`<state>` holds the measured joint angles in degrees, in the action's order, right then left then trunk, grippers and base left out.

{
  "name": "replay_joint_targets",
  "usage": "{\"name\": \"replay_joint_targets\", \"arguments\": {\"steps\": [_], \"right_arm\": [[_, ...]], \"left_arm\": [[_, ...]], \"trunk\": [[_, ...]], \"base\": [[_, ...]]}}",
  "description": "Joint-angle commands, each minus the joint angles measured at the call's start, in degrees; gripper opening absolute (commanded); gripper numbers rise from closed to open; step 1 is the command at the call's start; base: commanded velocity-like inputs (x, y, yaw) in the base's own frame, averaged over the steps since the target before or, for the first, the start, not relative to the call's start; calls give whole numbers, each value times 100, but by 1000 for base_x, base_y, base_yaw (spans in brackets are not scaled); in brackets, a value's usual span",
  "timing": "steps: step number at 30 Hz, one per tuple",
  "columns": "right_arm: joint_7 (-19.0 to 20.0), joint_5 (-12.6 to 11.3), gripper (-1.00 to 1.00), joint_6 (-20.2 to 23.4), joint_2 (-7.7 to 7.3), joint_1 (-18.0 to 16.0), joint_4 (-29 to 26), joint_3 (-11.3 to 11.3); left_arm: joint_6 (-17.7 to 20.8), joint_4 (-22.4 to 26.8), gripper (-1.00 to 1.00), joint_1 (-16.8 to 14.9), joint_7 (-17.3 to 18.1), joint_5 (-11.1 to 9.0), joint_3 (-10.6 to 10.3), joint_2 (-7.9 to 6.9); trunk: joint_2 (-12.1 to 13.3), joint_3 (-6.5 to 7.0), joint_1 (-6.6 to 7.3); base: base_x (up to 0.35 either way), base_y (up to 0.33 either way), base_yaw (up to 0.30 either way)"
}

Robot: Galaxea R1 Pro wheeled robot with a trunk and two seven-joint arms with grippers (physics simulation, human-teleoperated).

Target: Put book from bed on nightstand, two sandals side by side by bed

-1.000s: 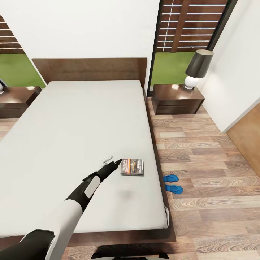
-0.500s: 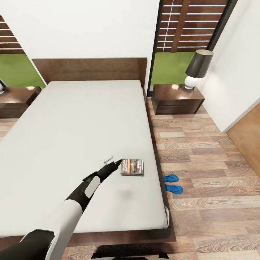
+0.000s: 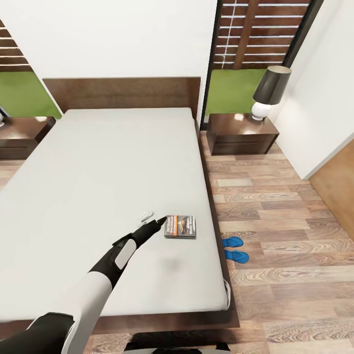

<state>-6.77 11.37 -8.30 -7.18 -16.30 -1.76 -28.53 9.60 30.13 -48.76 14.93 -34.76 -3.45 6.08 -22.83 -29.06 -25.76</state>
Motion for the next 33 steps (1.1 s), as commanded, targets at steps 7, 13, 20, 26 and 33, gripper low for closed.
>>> {"name": "replay_joint_targets", "arguments": {"steps": [7, 13, 20, 26, 33], "right_arm": [[-17, 66, 100, -21, 0, -5, 21, -47], [-17, 71, 100, -22, 1, -6, 47, -47], [-14, 75, 100, -22, 1, -5, 62, -47], [-12, 76, 100, -22, 5, -5, 68, -47], [-9, 76, 100, -23, 1, -5, 87, -43]], "left_arm": [[29, 17, 100, -2, 7, -51, -7, -2], [18, 18, 100, -2, 15, -51, -7, -2], [-24, 19, 100, -2, 27, -51, -7, -7], [-33, 19, 100, -2, 34, -53, -7, -9], [-32, 26, 100, -2, 39, -50, -7, -10]], "trunk": [[-9, -66, -3], [-9, -121, -3], [-9, -187, -3], [-9, -243, -3], [-9, -308, -3]], "base": [[0, 0, 0], [0, 0, 0], [0, 0, 0], [0, 0, 0], [0, 0, 0]]}}
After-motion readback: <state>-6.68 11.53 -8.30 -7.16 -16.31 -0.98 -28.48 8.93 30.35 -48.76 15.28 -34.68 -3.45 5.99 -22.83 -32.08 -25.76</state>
